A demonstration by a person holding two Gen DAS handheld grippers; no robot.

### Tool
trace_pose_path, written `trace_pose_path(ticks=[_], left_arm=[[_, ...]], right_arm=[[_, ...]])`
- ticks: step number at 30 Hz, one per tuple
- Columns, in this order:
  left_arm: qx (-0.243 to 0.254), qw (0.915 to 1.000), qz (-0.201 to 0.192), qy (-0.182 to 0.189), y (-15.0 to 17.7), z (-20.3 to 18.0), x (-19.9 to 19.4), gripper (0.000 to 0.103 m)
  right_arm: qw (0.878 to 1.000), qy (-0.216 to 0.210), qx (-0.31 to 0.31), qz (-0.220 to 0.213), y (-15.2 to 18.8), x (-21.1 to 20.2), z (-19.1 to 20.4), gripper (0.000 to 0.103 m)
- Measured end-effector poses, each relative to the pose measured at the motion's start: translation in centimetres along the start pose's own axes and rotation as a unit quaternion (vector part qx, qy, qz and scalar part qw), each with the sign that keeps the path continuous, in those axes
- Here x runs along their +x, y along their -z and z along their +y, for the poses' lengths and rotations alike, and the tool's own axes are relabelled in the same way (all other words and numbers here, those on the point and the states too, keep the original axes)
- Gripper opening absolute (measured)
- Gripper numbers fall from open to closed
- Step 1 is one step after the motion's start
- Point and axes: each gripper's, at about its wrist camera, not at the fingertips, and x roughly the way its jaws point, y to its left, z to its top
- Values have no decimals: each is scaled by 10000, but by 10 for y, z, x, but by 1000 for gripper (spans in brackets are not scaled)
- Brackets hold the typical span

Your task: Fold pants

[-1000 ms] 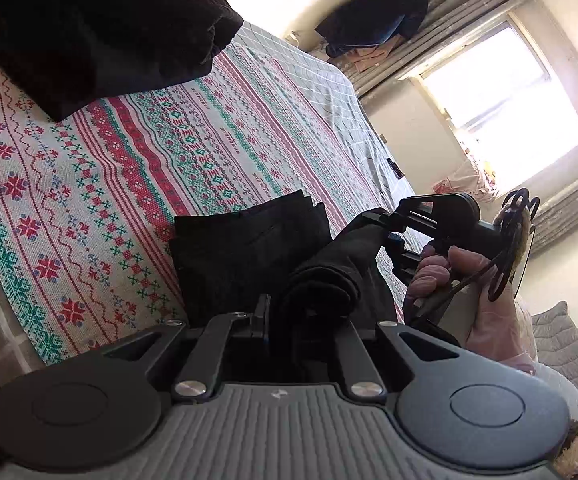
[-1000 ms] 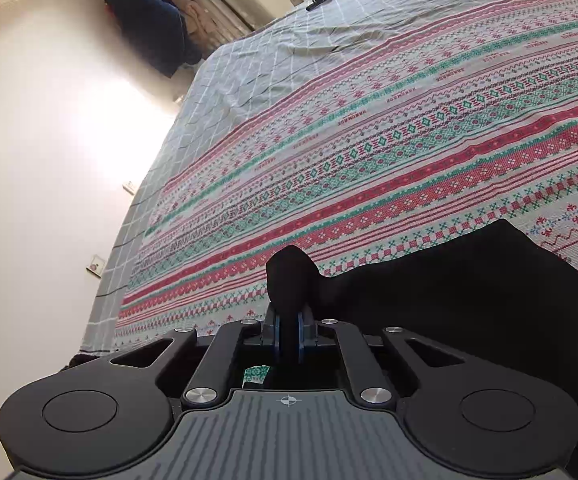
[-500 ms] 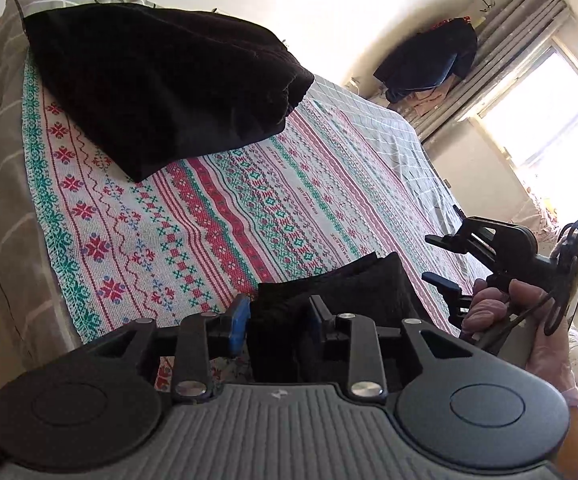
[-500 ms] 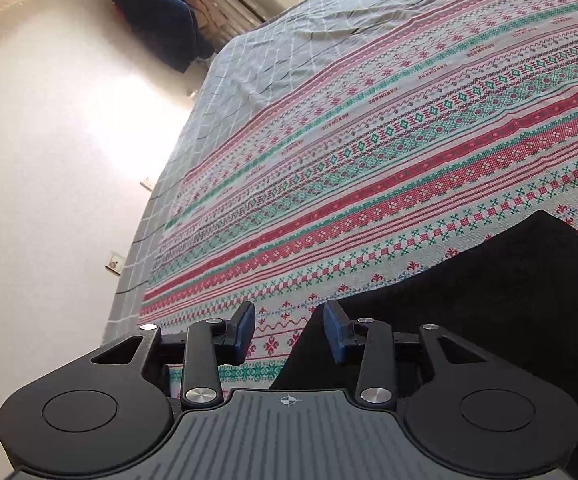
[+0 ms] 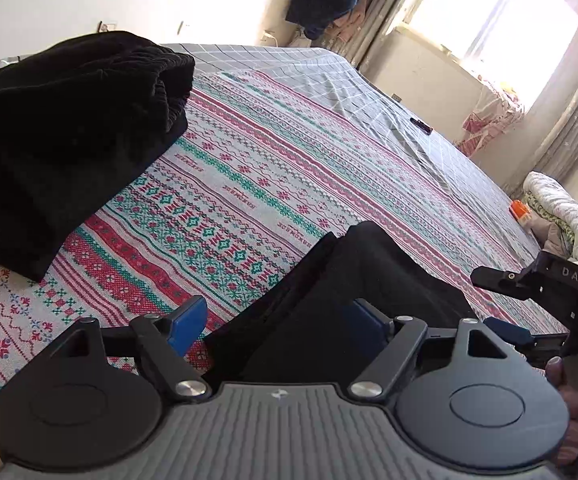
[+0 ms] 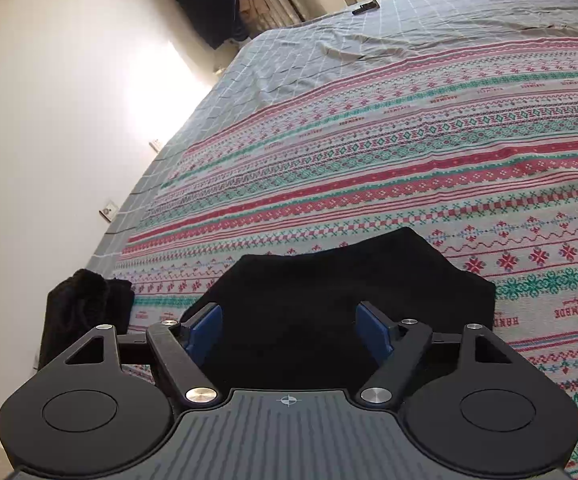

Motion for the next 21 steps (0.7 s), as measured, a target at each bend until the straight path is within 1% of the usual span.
trace_pose_path(ticks=[3,5,7,9,12,13,14,15,16,17,18,19,20,21], left_arm=[[284,9979,444,369,-9,-3,21,98],[446,9959,529,588,-13,-4,30,98],[568,9924,703,836,-16,-3,41,98],[458,9899,869,1018,-18,0,53,98],[147,9872,1023,1213,-19,8,64,92],[79,9857,1087,1284,-18,10,68,86],[21,9843,1139,1348,-17,12,72,84],[-3,9843,1089,1391,-16,13,72,83],[15,9837,1102,1420,-15,12,73,79],[6,9824,1130,1485,-15,11,73,70],[-94,9796,1229,1588,-15,11,76,65],[-142,9776,1276,1666,-13,10,77,56],[-115,9777,1285,1659,-12,8,78,51],[-76,9782,1269,1641,-10,5,77,47]], right_arm=[[9999,73,-2,136,17,-16,-28,76],[9997,130,-8,202,30,-25,-45,76],[9996,126,54,239,43,-32,-61,76],[9993,23,215,291,56,-37,-78,76],[9974,-380,560,244,72,-40,-97,75],[9961,-558,665,131,76,-41,-101,75],[9941,-746,781,93,79,-39,-104,72],[9913,-919,936,103,80,-35,-107,66],[9885,-1036,1100,71,80,-31,-109,60],[9860,-1099,1251,17,79,-26,-110,60],[9842,-1145,1353,-56,77,-23,-111,60],[9814,-1182,1508,-93,75,-17,-113,53],[9785,-1189,1681,-120,72,-12,-116,48],[9755,-1187,1846,-136,70,-8,-119,36]])
